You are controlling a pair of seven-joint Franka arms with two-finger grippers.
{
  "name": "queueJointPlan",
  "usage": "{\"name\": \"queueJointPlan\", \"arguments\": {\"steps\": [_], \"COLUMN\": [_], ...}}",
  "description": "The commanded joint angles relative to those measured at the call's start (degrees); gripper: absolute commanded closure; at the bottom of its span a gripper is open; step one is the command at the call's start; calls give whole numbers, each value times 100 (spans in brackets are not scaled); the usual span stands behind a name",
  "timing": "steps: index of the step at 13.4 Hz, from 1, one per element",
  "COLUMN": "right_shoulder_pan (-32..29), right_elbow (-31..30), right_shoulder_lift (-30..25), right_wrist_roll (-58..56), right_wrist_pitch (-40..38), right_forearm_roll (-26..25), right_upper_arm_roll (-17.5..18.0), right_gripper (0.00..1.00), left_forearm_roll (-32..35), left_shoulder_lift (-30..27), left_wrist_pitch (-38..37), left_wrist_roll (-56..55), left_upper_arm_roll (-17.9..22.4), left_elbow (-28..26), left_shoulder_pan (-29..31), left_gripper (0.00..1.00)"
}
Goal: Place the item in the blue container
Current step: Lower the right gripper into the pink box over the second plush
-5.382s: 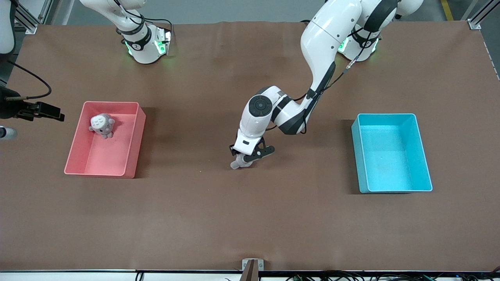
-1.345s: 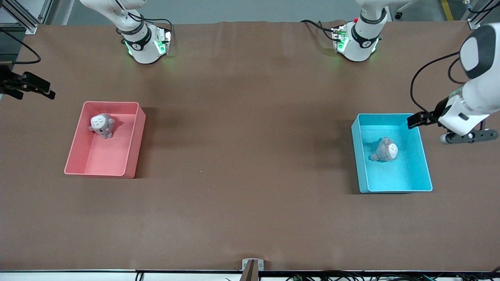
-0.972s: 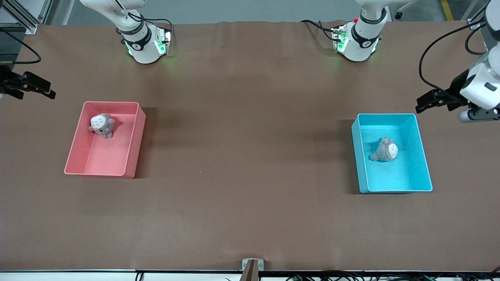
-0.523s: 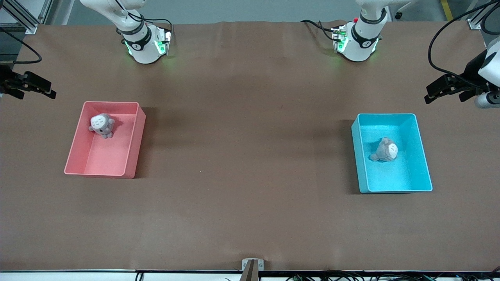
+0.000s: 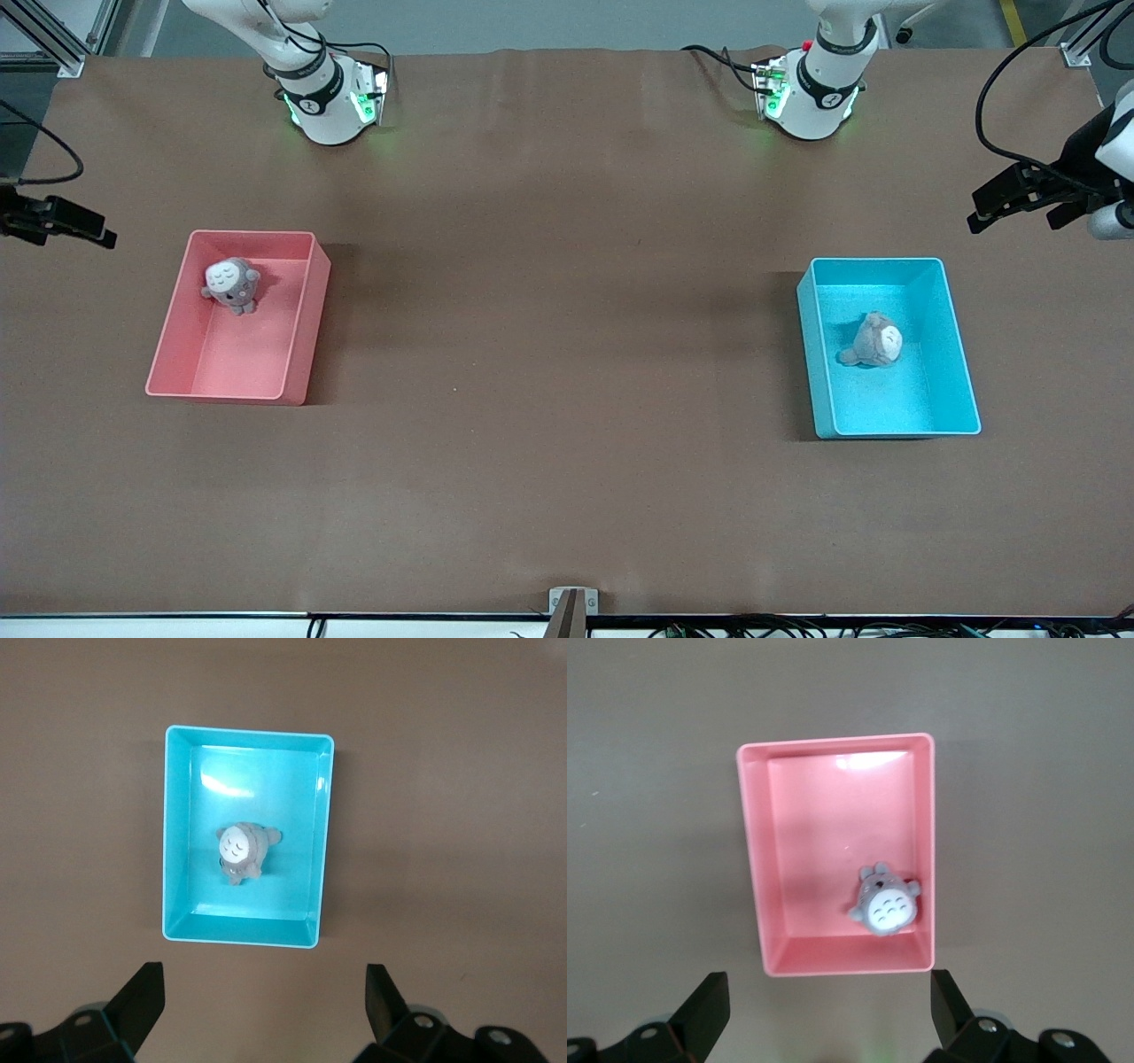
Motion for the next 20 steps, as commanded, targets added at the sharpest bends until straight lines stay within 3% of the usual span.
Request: {"name": "queueJointPlan", "arguments": {"steps": [1,3,11,17,20], "right_shoulder_pan": [-136,-154,-382,-426,-400], "right_elbow": [107,-365,-3283,-4585,-4850], "right_shoulder_lift": [466,475,-148,-131,-123], "right_wrist_roll": [-89,-45,-18,-18,25], "right_wrist_pitch": [-4,293,3016,4678,5190], "right_forearm_roll": [-98,-89,-28,-10,-10], "right_upper_arm_roll": [62,62,62,62,62], "right_gripper": [0,0,0,0,0], "left_forearm_roll": [-118,-118,-118,-118,-118], "left_shoulder_lift": [-10,-10,-1,8,8], "left_wrist_pitch": [-113,-113,-113,-113,-113], "left_wrist_roll": [5,5,-12,-12,-12], "left_upper_arm_roll": [-31,-22,-22,-13,-13], "left_elbow": [156,156,165,200,200], "left_shoulder_pan": [42,43,51,60,60], "left_gripper": [0,0,0,0,0]}}
